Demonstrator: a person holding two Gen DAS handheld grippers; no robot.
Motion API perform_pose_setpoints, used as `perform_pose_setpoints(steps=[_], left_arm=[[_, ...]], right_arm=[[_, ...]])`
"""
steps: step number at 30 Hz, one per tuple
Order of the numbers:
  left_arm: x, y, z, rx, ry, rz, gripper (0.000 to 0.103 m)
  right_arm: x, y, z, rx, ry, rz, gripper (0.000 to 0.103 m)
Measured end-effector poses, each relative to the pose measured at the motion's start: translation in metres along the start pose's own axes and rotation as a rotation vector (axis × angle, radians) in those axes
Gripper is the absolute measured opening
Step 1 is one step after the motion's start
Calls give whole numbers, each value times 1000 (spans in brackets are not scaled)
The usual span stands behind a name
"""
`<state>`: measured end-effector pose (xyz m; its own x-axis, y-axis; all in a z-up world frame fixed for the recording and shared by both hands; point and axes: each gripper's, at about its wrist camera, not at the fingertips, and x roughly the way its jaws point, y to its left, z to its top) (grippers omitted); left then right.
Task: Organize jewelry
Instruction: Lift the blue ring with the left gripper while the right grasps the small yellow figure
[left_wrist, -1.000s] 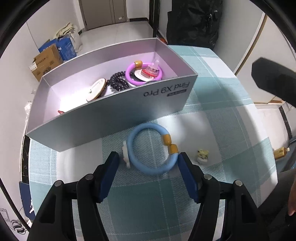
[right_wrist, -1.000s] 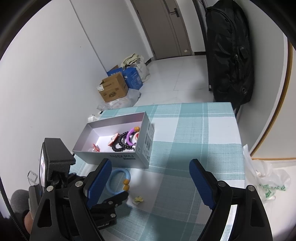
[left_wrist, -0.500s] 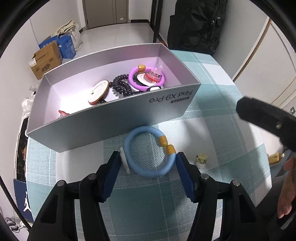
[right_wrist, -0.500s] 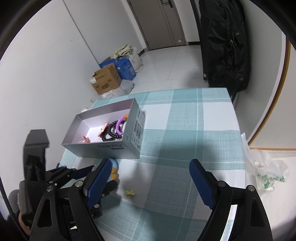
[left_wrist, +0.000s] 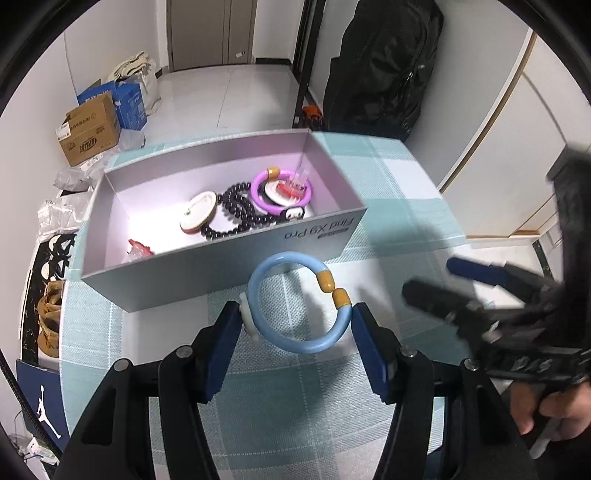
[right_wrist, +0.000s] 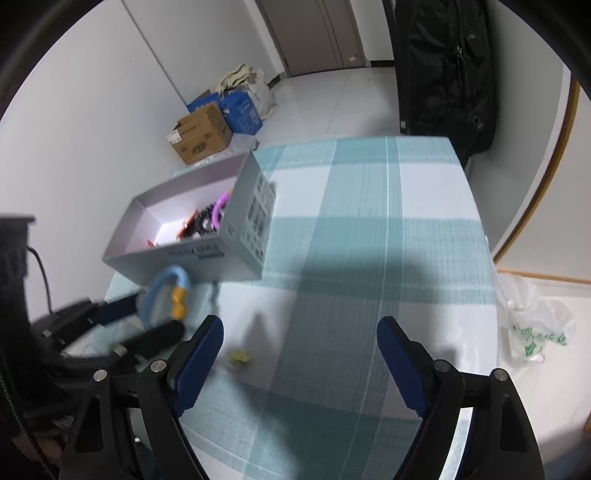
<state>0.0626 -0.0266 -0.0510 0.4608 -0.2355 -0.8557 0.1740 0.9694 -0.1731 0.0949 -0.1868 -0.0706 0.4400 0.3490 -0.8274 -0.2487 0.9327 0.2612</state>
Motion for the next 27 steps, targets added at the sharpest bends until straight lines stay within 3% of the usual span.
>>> perform_pose_setpoints(steps=[9,15,25,27], left_arm=[[-22,16,9,-68,-80,-23,56],[-31,32,11,-143,-110,-37,56],[-41,44,7,-182,-139,-33,56],[-42,46,7,-188,-141,-35,56]], right_arm=[[6,10,-16,-47,30,31,62],[12,37,-22,-157,45,101,57],[24,63,-28,-303,32,-18,38],[25,67,-29,-335,26,-55,26]])
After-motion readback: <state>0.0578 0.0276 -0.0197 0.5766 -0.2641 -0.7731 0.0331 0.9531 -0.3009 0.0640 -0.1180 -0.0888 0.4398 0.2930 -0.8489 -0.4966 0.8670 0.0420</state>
